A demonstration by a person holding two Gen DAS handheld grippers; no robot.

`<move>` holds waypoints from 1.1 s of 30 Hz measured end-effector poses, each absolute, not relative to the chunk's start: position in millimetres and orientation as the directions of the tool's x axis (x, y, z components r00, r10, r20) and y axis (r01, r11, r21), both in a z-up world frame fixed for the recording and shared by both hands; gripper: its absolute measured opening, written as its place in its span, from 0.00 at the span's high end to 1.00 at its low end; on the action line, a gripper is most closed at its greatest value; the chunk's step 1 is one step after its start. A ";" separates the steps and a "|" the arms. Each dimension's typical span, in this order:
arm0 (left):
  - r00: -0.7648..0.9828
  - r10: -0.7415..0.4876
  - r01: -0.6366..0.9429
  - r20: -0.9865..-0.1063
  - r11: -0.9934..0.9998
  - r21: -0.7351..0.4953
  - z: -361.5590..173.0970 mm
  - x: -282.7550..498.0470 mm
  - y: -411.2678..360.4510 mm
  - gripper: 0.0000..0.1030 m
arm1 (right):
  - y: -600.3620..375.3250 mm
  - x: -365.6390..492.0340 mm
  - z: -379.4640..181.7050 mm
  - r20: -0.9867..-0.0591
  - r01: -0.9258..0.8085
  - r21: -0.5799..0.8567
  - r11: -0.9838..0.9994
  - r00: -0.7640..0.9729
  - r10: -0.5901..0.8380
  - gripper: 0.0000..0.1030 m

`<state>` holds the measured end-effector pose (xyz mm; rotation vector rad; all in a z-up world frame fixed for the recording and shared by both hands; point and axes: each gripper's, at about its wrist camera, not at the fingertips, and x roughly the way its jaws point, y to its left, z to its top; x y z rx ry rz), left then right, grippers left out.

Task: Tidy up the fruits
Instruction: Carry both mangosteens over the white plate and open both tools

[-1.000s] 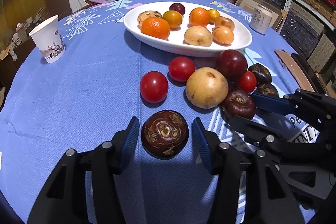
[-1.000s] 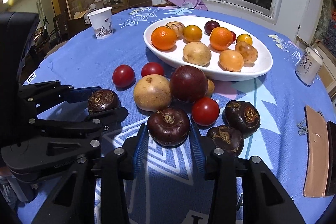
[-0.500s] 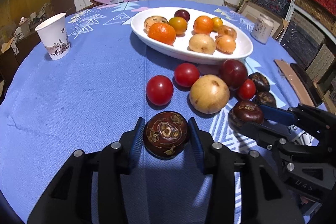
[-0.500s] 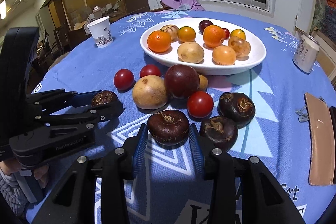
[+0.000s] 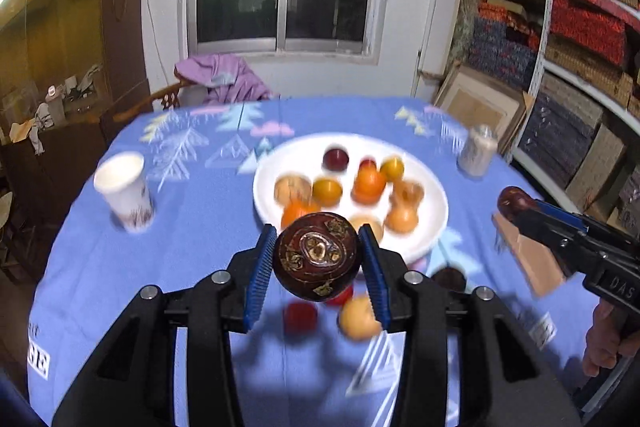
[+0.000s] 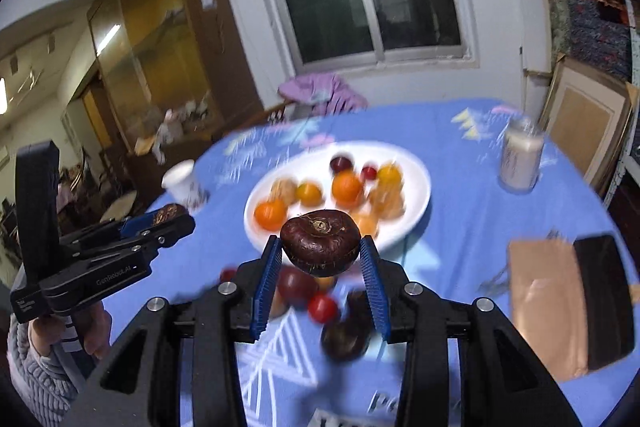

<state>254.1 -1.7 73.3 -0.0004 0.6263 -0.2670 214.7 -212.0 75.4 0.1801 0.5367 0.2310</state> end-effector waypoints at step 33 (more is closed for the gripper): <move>0.638 -0.306 0.287 -0.706 0.946 -0.151 3.9 346.9 -44.7 0.20 | -198.3 370.0 11.8 -0.692 -0.123 0.320 0.939 0.646 0.320 0.60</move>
